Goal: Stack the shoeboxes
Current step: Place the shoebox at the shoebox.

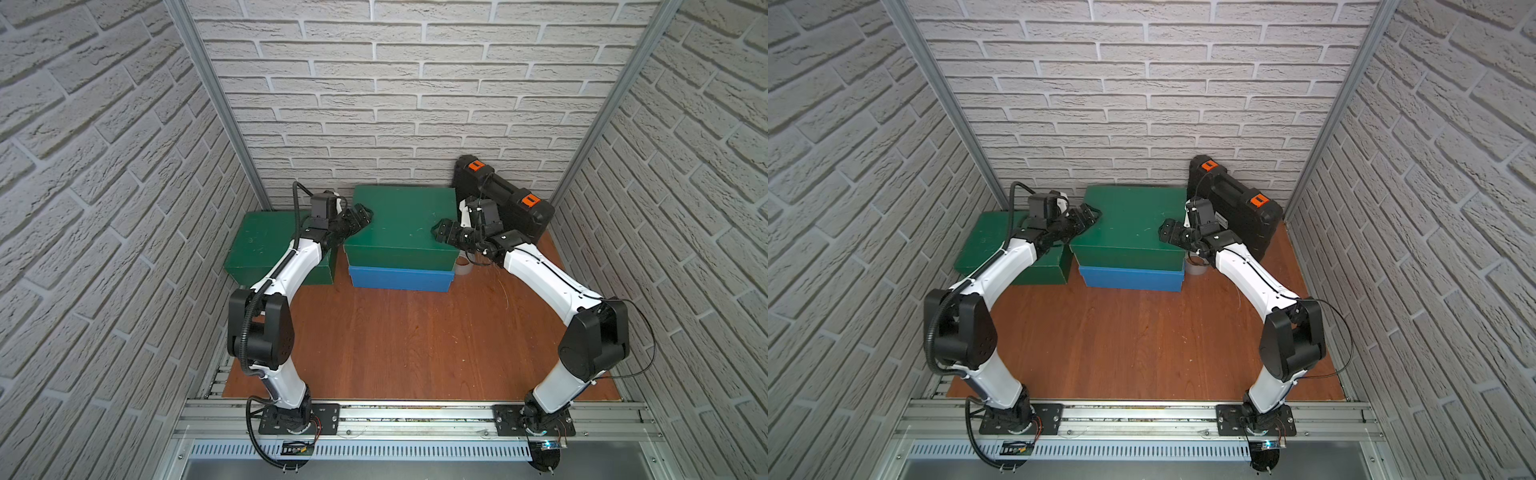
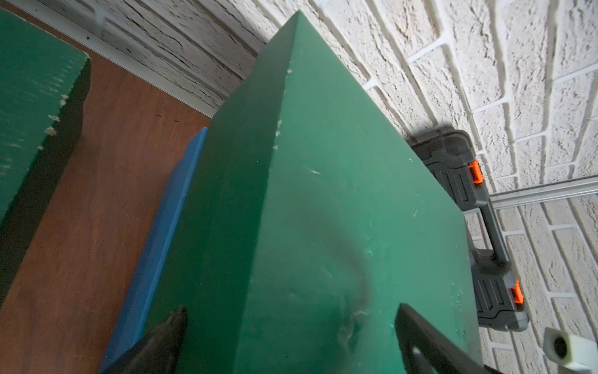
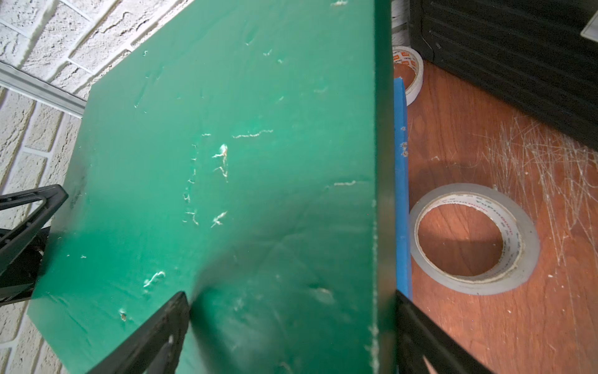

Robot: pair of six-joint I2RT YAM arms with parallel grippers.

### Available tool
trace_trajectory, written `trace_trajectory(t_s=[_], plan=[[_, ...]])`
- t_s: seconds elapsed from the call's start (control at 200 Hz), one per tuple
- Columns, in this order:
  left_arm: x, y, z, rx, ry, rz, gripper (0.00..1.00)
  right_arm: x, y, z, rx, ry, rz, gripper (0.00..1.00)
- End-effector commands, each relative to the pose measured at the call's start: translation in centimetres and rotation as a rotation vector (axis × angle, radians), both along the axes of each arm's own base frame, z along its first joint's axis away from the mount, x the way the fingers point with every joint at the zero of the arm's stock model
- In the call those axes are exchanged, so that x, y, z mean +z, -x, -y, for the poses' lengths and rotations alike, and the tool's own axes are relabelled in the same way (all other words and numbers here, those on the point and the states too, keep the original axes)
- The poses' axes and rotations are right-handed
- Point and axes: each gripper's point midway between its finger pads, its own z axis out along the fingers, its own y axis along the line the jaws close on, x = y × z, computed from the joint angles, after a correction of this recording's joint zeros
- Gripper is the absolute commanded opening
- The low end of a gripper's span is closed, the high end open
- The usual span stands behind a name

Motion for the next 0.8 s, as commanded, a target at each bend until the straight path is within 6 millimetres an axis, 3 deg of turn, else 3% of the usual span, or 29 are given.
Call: trace_trajectory(t_s=[0.0, 0.165, 0.19, 0.46, 0.795], plan=[[-1.2, 3.9, 4.1, -0.147, 0.073, -0.104, 0.98, -4.7, 2.0, -0.7, 0.031, 0.054, -0.135, 0.93], [-0.8, 3.7, 3.1, -0.13, 0.049, -0.109, 0.98, -3.5, 1.8, -0.1, 0.009, 0.067, -0.11, 0.95], [-0.8, 3.6, 2.9, -0.127, 0.048, -0.112, 0.98, -3.4, 1.6, 0.0, 0.006, 0.069, -0.109, 0.99], [-1.4, 2.3, -0.8, -0.07, 0.048, -0.138, 0.98, -2.7, 0.8, 1.3, -0.04, 0.121, -0.103, 1.0], [1.4, 1.8, -3.0, -0.056, 0.046, -0.064, 0.98, -0.3, -0.2, 1.4, -0.046, 0.135, -0.05, 1.0]])
